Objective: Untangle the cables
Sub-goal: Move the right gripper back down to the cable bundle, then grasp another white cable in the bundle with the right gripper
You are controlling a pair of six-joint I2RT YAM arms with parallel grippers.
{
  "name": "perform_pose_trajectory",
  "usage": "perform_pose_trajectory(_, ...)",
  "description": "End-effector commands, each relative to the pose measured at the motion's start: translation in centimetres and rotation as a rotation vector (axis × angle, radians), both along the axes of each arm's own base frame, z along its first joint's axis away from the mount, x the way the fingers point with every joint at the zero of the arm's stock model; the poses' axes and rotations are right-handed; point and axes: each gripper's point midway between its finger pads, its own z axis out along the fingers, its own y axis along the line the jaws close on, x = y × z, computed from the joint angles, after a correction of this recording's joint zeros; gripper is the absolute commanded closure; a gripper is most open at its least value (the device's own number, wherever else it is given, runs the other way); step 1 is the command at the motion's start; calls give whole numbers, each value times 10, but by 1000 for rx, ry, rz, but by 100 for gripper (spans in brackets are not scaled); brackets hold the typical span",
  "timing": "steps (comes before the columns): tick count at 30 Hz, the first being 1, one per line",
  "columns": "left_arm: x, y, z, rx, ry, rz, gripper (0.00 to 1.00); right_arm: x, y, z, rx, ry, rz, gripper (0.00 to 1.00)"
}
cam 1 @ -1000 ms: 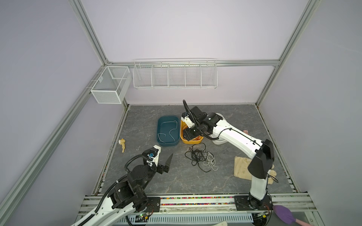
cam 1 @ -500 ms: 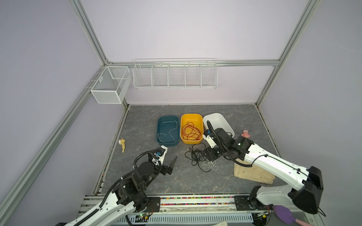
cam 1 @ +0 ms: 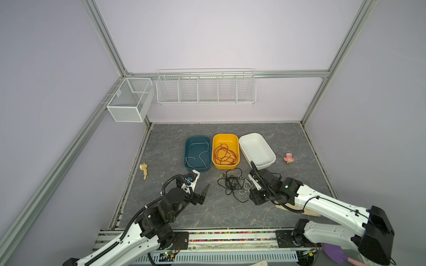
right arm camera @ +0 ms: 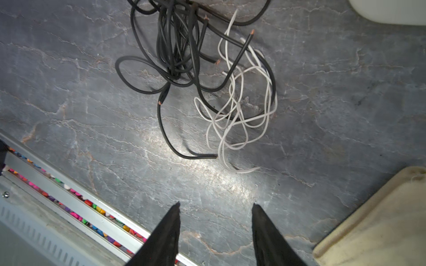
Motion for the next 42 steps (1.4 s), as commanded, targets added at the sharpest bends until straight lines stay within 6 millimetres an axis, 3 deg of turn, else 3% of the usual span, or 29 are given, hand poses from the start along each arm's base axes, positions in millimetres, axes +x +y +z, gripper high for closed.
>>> perform_pose_trajectory(1, 2, 1, 13, -20, -12, 12, 1, 5, 4, -4, 14, -17, -25, 50)
perform_pose_trajectory(14, 3, 2, 12, -14, -9, 22, 1, 15, 6, -29, -67, -16, -12, 59)
perform_pose_trajectory(26, 3, 1, 12, -12, -8, 19, 1, 21, 7, -47, -126, -4, -12, 76)
perform_pose_trajectory(34, 3, 1, 12, -16, -8, 20, 1, 22, 7, -42, -119, -9, -12, 93)
perform_pose_trajectory(42, 3, 2, 12, -13, -6, 22, 1, 19, 3, -25, -97, -36, -5, 93)
